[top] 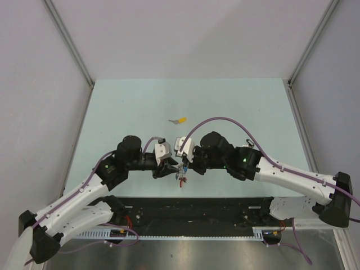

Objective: Put the keys on the keyring

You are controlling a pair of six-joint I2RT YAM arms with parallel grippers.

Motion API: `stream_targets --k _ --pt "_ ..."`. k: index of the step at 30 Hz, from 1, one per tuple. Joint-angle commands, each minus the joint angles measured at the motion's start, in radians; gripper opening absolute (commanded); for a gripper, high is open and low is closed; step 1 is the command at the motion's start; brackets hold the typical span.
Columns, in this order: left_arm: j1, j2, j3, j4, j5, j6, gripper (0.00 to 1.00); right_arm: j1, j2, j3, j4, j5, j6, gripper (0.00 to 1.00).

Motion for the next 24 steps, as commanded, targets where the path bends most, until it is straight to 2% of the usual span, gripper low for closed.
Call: stream_targets --k 1,14,18,21,24 --pt "-0.009 0.010 0.037 0.034 -0.006 0.036 0.35 0.009 0.000 0.051 0.045 0.002 0.019 0.00" --pt "-0.010 0.004 0.011 0.085 0.029 0.017 0.28 0.017 0.002 0.051 0.053 -0.003 0.035 0.00" --pt "-0.010 0.003 0.008 0.065 0.035 0.025 0.12 0.028 -0.006 0.051 0.060 0.008 0.041 0.00" --pt "-0.010 -0.005 0.000 0.056 0.025 0.027 0.12 0.032 -0.020 0.051 0.059 0.017 0.047 0.00" --pt "-0.013 -0.016 -0.011 0.058 0.020 0.016 0.19 0.035 -0.032 0.051 0.056 0.029 0.053 0.00"
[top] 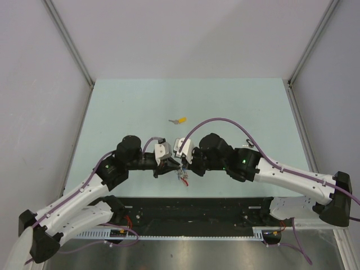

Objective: Put the keys on the keyring

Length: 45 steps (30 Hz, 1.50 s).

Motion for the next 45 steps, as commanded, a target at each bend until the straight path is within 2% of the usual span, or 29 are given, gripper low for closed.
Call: stream_targets --k 1,5,7,10,16,23,25,26,28,30,37,45 --pt "-0.007 -0.028 -0.009 0.008 0.004 0.006 0.19 0.016 -0.036 0.051 0.054 0.018 0.029 0.00" --pt "-0.022 -0.022 -0.011 -0.005 -0.016 0.004 0.20 0.024 -0.050 0.051 0.057 0.022 0.038 0.00" --pt "-0.028 -0.023 -0.014 -0.001 -0.024 -0.001 0.27 0.031 -0.056 0.051 0.059 0.028 0.043 0.00" --pt "-0.033 -0.025 -0.017 -0.001 -0.038 -0.001 0.30 0.041 -0.059 0.051 0.056 0.041 0.046 0.00" --pt "-0.037 -0.020 -0.017 -0.013 -0.048 0.001 0.22 0.047 -0.064 0.051 0.050 0.057 0.049 0.00" --pt "-0.042 -0.023 -0.022 -0.025 -0.084 0.002 0.29 0.048 -0.077 0.049 0.042 0.088 0.057 0.00" --pt "-0.042 -0.024 -0.020 -0.025 -0.096 0.001 0.25 0.048 -0.077 0.049 0.045 0.090 0.060 0.00" --pt "-0.042 -0.023 -0.020 -0.025 -0.098 0.001 0.18 0.050 -0.081 0.048 0.045 0.088 0.060 0.00" --pt "-0.042 -0.022 -0.019 -0.027 -0.101 0.001 0.11 0.050 -0.079 0.048 0.047 0.090 0.063 0.00" --pt "-0.042 -0.023 -0.019 -0.022 -0.098 -0.004 0.00 0.050 -0.079 0.046 0.047 0.090 0.063 0.00" --pt "-0.044 -0.071 -0.037 0.053 -0.064 -0.036 0.00 0.050 -0.081 0.037 0.048 0.103 0.075 0.00" --pt "-0.044 -0.226 -0.123 0.192 -0.162 -0.180 0.00 0.002 -0.171 -0.021 0.056 0.159 0.175 0.00"
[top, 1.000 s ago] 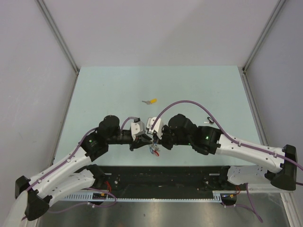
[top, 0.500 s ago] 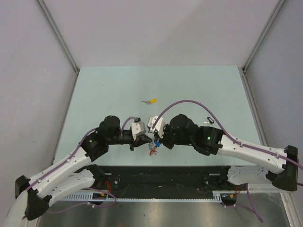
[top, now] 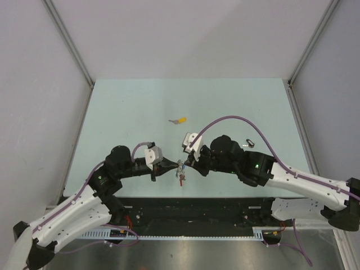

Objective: Put the keys on the keyring

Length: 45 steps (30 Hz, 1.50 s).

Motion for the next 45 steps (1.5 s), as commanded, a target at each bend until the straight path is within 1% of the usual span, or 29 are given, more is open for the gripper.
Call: stream_targets --k 1,4,5,7,9,11,12,14,15,16,17,18,19,20,22,24,28,31,34,38,41,45 --pt "0.000 -0.089 -0.049 0.131 -0.059 -0.108 0.00 -0.040 -0.095 -0.023 0.038 0.058 0.077 0.00" --pt "-0.002 -0.133 -0.089 0.240 -0.060 -0.181 0.00 -0.047 -0.106 -0.056 0.059 0.049 0.127 0.00" --pt "-0.002 -0.147 -0.101 0.313 -0.065 -0.218 0.00 -0.048 -0.107 -0.065 0.081 0.047 0.137 0.00" --pt "-0.005 -0.158 -0.141 0.375 -0.075 -0.260 0.00 -0.048 -0.112 -0.091 0.108 0.038 0.169 0.00" --pt "-0.008 -0.155 -0.155 0.403 -0.080 -0.275 0.00 -0.044 -0.116 -0.095 0.134 0.038 0.174 0.00" --pt "-0.008 -0.140 -0.146 0.375 -0.071 -0.265 0.00 -0.034 -0.121 -0.095 0.145 0.007 0.160 0.00" --pt "-0.008 -0.138 -0.129 0.330 -0.071 -0.255 0.02 -0.030 -0.125 -0.095 0.145 0.003 0.145 0.00" --pt "-0.008 -0.138 -0.110 0.271 -0.074 -0.206 0.18 -0.030 -0.130 -0.093 0.138 -0.019 0.122 0.00" --pt "-0.008 -0.137 -0.086 0.242 -0.074 -0.191 0.28 -0.031 -0.129 -0.093 0.135 -0.025 0.112 0.00" --pt "-0.008 -0.134 -0.072 0.176 -0.074 -0.156 0.31 -0.034 -0.127 -0.095 0.130 -0.036 0.094 0.00" --pt "-0.008 -0.120 -0.045 0.148 -0.068 -0.137 0.34 -0.036 -0.127 -0.093 0.121 -0.048 0.085 0.00" --pt "-0.006 -0.111 -0.032 0.125 -0.047 -0.130 0.39 -0.039 -0.126 -0.093 0.118 -0.059 0.074 0.00" --pt "-0.008 -0.098 -0.018 0.064 -0.037 -0.072 0.41 -0.040 -0.124 -0.095 0.116 -0.075 0.060 0.00" --pt "-0.008 -0.071 -0.005 0.036 -0.030 -0.047 0.42 -0.040 -0.122 -0.095 0.110 -0.088 0.049 0.00" --pt "-0.008 -0.036 0.046 -0.025 0.004 0.029 0.49 -0.045 -0.119 -0.092 0.104 -0.108 0.036 0.00" --pt "-0.008 0.010 0.089 -0.097 0.041 0.083 0.52 -0.050 -0.113 -0.084 0.082 -0.112 0.020 0.00" --pt "-0.008 0.081 0.137 -0.166 0.104 0.191 0.54 -0.048 -0.106 -0.066 0.058 -0.118 0.002 0.00" --pt "-0.009 0.122 0.161 -0.194 0.136 0.219 0.51 -0.048 -0.099 -0.063 0.058 -0.125 -0.007 0.00" --pt "-0.018 0.147 0.175 -0.193 0.158 0.225 0.50 -0.048 -0.084 -0.058 0.056 -0.128 -0.012 0.00" --pt "-0.034 0.170 0.178 -0.162 0.132 0.216 0.46 -0.048 -0.072 -0.056 0.061 -0.128 -0.014 0.00" --pt "-0.035 0.184 0.183 -0.157 0.101 0.214 0.45 -0.047 -0.066 -0.055 0.067 -0.128 -0.014 0.00" --pt "-0.035 0.192 0.180 -0.145 0.109 0.213 0.42 -0.044 -0.060 -0.055 0.075 -0.129 -0.014 0.00"
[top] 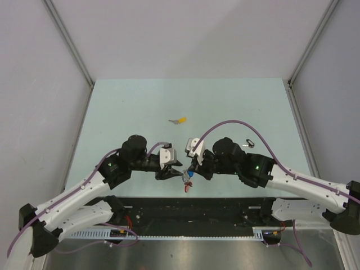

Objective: Put the keys on the keyring

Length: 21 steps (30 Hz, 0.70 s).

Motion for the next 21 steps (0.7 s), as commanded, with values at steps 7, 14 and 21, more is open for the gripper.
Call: stream_targets --k 7,14,21 --pt "-0.007 0.010 0.026 0.078 0.014 -0.012 0.36 0.013 0.014 0.054 0.061 -0.010 -0.014 0.00" --pt "-0.007 0.012 -0.005 0.104 0.021 -0.024 0.34 0.027 0.007 0.052 0.078 0.006 -0.005 0.00" --pt "-0.009 -0.014 -0.039 0.095 0.024 -0.021 0.34 0.032 0.005 0.052 0.086 0.016 0.000 0.00"
